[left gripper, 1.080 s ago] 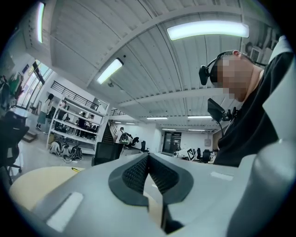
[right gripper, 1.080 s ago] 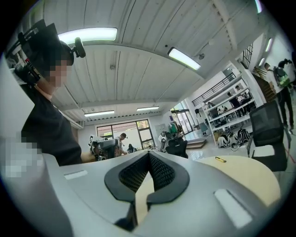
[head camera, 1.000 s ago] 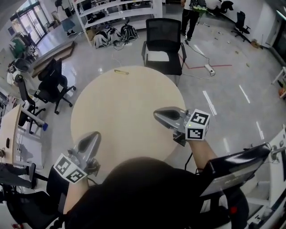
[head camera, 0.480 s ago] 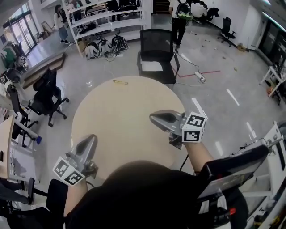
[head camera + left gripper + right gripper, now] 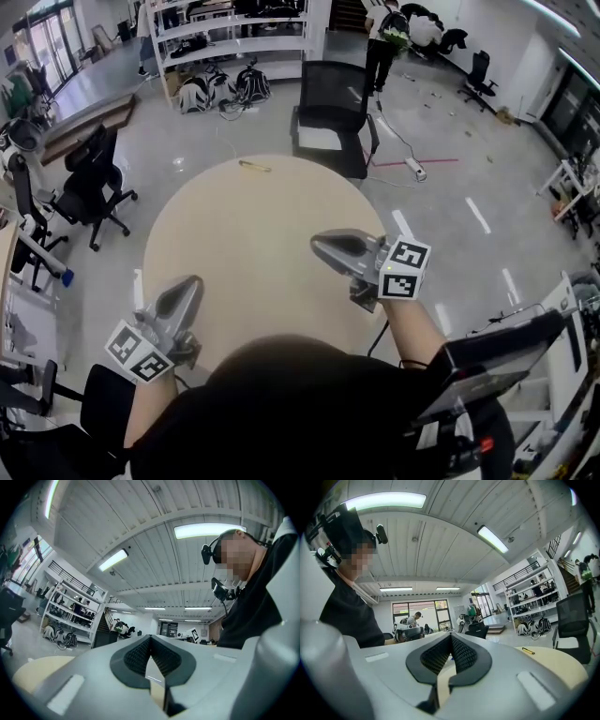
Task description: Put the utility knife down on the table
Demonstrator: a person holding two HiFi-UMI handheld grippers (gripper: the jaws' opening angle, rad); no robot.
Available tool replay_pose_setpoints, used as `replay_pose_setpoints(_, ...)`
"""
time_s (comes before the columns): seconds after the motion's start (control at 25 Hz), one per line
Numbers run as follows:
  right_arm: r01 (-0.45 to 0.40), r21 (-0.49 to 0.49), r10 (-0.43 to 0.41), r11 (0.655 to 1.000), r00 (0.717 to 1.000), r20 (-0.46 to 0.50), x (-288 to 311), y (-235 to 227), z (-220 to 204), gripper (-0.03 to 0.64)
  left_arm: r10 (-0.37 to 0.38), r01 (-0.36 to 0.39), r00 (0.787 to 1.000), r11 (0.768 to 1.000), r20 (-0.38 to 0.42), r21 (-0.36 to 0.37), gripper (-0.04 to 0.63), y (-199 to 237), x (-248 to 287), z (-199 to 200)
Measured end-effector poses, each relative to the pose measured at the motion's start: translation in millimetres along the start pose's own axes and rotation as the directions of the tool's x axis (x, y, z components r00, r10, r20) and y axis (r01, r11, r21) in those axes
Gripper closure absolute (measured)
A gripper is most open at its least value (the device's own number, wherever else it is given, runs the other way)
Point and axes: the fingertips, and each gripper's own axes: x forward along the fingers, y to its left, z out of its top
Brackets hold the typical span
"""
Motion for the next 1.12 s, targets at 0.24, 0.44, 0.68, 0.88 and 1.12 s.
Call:
replay_pose_setpoints(0.24, 0.007, 0.009, -0.007, 1.0, 1.0, 0.005, -7, -5, -1, 0.603, -0.003, 0.003, 1.0, 1.0, -0.012, -0.001, 0.597, -5, 5, -4)
replay_pose_setpoints(0.44, 0.037, -0.023, -0.037, 0.999, 0.999, -0.007, -9, -8, -3, 0.603, 0.005, -0.005, 1.0, 1.0, -0.015, 0.002, 0.597, -6, 3, -4)
replay_pose_setpoints(0.68, 0.027, -0.025, -0.027, 0.999, 1.0, -0.002, -12, -5, -2, 0.603, 0.012, -0.011, 1.0, 1.0, -0.015, 0.016, 0.597, -13, 1, -1)
replay_pose_setpoints(0.88, 0.016, -0.028, -0.016, 0.999, 1.0, -0.004, -10, -3, -3, 0.603, 0.025, -0.025, 1.0, 1.0, -0.013, 0.018, 0.597, -12, -4, -1)
replay_pose_setpoints(1.12, 0.009, -0.03, -0.009, 0.999, 1.0, -0.004, -10, -2, -5, 0.604, 0.028, -0.028, 1.0, 0.999, -0.009, 0.018, 0.597, -12, -5, -2)
